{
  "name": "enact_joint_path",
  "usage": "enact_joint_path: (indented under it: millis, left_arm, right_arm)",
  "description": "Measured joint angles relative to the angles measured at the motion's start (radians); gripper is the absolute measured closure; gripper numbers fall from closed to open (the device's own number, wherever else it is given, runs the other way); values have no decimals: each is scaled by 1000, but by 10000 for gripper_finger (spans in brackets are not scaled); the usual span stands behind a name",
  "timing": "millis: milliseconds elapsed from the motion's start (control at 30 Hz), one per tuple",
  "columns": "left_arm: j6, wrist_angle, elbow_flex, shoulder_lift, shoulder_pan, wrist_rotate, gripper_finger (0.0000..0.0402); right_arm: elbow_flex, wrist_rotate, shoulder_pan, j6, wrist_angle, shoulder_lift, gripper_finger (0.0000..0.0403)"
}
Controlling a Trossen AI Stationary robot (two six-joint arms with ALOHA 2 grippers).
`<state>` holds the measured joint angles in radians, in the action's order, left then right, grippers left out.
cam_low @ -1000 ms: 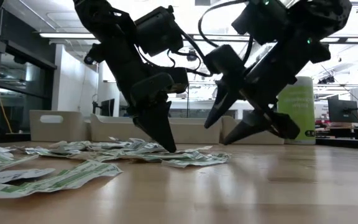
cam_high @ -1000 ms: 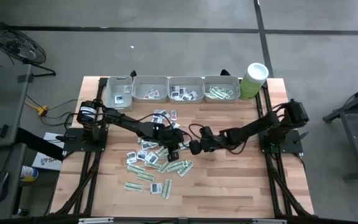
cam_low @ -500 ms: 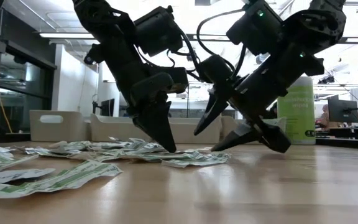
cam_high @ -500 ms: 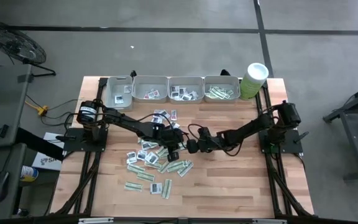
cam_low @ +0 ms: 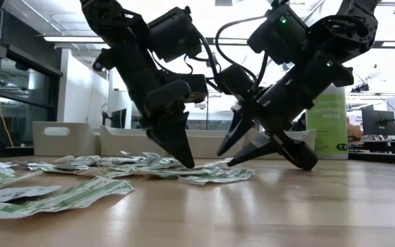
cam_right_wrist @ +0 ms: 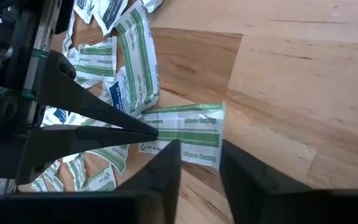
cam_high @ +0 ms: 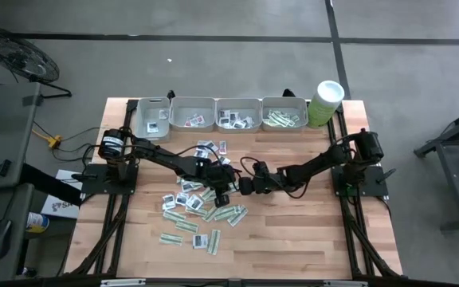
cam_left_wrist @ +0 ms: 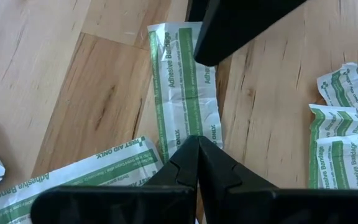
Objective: Pick & Place First Aid Supplies
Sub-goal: Put the green bandage into the right gray bin
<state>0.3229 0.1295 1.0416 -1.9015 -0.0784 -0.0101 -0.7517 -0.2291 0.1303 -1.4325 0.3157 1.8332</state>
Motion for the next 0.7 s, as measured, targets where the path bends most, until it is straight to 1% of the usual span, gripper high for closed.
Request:
enact_joint_path:
  millis: [233, 333, 433, 600, 700]
  left_arm:
    - [0, 0, 0, 0, 0, 0, 401]
    - [-4, -2, 0, 0, 0, -1, 397]
    - [-4, -2, 0, 0, 0, -7, 385]
    - [-33, 16, -2, 25, 0, 4, 342]
    - [-60, 93, -8, 73, 8, -9, 311]
  right_arm:
    - [0, 0, 0, 24, -3, 0, 394]
    - [0, 3, 0, 34, -4, 0, 396]
    - [0, 14, -2, 42, -4, 0, 400]
    - [0, 33, -5, 50, -8, 0, 402]
    - [0, 38, -8, 49, -18, 0, 402]
